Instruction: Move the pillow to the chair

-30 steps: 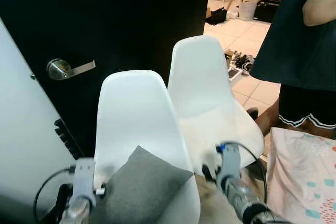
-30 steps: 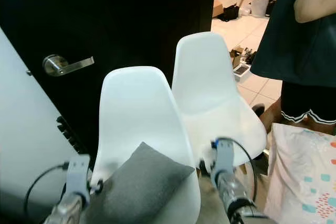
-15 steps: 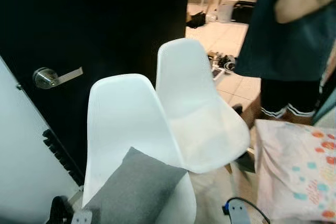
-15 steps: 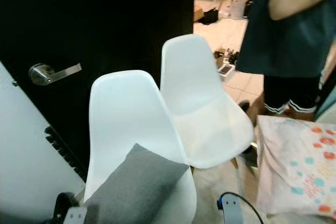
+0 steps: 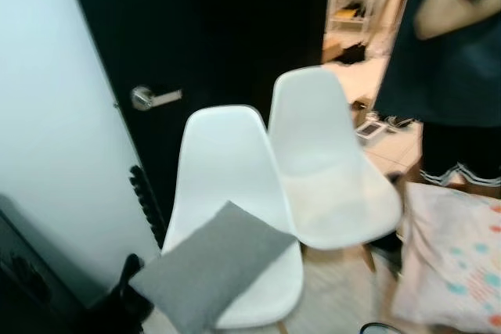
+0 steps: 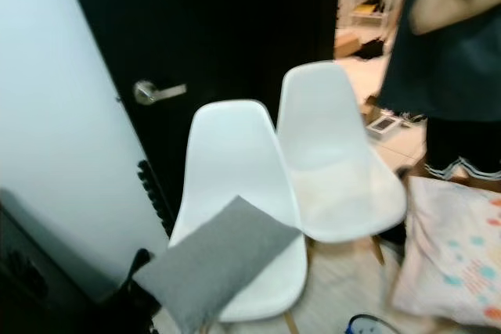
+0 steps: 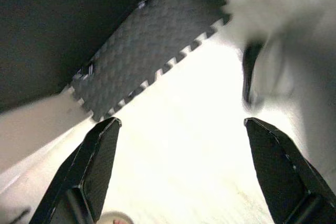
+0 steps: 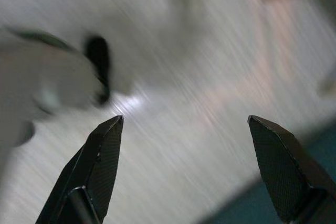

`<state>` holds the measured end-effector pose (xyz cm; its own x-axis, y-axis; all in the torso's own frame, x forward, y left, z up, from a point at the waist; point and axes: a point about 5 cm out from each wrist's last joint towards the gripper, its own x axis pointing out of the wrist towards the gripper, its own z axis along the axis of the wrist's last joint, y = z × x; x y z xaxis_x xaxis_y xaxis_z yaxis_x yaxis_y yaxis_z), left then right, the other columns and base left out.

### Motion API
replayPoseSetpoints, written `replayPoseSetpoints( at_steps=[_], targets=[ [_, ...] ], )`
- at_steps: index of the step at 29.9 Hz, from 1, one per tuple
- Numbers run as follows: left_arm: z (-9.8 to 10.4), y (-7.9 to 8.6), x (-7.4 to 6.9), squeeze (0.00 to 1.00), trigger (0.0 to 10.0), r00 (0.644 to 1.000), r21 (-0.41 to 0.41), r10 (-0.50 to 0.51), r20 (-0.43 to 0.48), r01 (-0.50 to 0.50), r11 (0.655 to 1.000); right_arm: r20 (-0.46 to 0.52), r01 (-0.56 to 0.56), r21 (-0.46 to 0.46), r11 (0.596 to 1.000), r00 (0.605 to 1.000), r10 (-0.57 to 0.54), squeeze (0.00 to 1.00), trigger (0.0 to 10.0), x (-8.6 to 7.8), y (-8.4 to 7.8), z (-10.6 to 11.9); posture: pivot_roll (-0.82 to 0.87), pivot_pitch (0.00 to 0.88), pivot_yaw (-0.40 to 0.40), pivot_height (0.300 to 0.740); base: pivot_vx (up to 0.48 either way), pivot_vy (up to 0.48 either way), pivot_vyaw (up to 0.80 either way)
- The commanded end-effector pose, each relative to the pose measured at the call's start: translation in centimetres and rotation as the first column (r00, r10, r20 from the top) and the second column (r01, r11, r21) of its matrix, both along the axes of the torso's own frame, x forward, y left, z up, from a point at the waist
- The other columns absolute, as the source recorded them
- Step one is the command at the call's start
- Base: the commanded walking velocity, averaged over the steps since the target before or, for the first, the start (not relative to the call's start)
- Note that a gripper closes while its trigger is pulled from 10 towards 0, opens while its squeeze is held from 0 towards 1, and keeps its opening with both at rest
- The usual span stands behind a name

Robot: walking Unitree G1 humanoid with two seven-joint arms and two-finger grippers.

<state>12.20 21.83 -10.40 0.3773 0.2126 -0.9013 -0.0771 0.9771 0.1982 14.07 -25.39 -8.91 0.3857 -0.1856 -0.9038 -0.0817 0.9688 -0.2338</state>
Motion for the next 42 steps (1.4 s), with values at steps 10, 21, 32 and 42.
replayPoseSetpoints(
  at_steps=[10, 21, 32, 42],
  targets=[
    [0.1, -0.6, 0.7, 0.0, 10.0, 1.0, -0.007, -0.012, 0.022, 0.012, 1.0, -0.014, -0.072, 0.055, 0.996, 0.997, 0.073, 0.0, 10.0, 1.1, 5.4, -0.9, -0.07, 0.02, 0.015, 0.74, -0.48, 0.0, -0.43],
    [-0.3, -2.8, 0.4, 0.0, 10.0, 0.999, -0.048, -0.014, 0.034, 0.015, 0.999, -0.019, -0.029, 0.012, 0.999, 0.999, 0.03, 0.0, 10.0, 0.7, 3.3, -0.6, -0.08, 0.029, 0.014, 0.74, -0.129, 0.0, -0.71],
    [0.2, -3.3, 2.1, 0.0, 10.0, 0.996, -0.061, -0.032, 0.083, 0.037, 0.997, 0.024, 0.033, 0.005, 0.999, 0.999, -0.033, 0.0, 10.0, 1.4, 1.5, 0.1, -0.09, 0.032, 0.014, 0.74, 0.0, 0.0, -0.7],
    [0.5, -3.3, 3.0, 0.0, 10.0, 0.995, -0.068, -0.026, 0.097, 0.032, 0.997, 0.066, 0.088, 0.06, 0.994, 0.994, -0.092, 0.0, 10.0, 2.4, 4.4, -0.1, -0.09, 0.035, 0.015, 0.74, 0.0, 0.0, -0.7]
  ],
)
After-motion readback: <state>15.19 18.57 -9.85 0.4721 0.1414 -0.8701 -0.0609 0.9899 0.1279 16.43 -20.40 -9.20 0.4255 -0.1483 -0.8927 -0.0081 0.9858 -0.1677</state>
